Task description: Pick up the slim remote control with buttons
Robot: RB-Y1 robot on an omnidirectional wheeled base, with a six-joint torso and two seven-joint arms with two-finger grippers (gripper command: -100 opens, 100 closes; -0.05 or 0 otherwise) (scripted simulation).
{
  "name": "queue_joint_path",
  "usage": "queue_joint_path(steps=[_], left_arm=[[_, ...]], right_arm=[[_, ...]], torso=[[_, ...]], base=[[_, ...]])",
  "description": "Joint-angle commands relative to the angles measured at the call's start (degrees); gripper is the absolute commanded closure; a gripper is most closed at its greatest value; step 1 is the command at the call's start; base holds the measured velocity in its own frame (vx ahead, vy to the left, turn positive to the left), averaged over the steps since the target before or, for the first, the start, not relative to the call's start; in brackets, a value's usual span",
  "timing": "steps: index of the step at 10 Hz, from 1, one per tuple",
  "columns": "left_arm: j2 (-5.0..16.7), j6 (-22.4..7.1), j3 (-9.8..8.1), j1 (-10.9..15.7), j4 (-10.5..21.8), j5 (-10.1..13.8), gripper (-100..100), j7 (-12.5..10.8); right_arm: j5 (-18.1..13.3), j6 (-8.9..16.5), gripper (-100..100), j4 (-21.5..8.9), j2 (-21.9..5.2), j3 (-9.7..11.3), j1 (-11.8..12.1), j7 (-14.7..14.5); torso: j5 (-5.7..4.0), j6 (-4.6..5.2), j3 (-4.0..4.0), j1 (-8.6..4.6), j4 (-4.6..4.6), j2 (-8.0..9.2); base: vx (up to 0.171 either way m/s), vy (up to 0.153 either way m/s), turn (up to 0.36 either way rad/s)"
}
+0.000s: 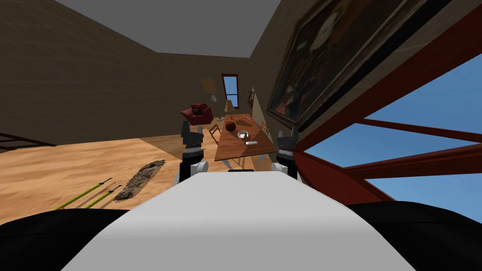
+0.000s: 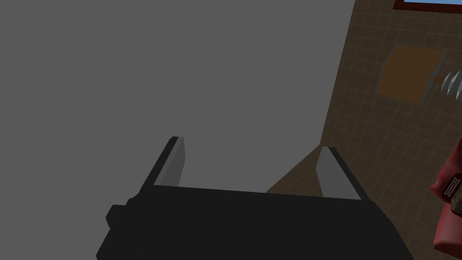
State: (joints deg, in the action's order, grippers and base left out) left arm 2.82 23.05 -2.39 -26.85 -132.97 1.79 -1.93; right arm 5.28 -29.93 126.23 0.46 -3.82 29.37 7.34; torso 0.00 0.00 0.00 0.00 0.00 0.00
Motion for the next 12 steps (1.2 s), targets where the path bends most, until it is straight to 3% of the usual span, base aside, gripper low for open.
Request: queue_joint_path(steps=[1, 12], left_arm=[[0.00, 0.00, 0.00, 0.00, 0.00, 0.00, 0, 0.00], [0.00, 0.00, 0.00, 0.01, 0.00, 0.00, 0, 0.00]], right_arm=[[0.00, 0.08, -100, 0.05, -1.80, 0.12, -0.10, -0.17], [-0.52, 1.91, -100, -3.34, -19.56, 2.61, -1.32, -2.72]], torso=[[0.00, 0.00, 0.00, 0.00, 0.00, 0.00], [-0.02, -0.03, 0.10, -0.08, 0.04, 0.17]], base=[[-0.018, -0.004, 0.038], [-0.047, -0.014, 0.128]])
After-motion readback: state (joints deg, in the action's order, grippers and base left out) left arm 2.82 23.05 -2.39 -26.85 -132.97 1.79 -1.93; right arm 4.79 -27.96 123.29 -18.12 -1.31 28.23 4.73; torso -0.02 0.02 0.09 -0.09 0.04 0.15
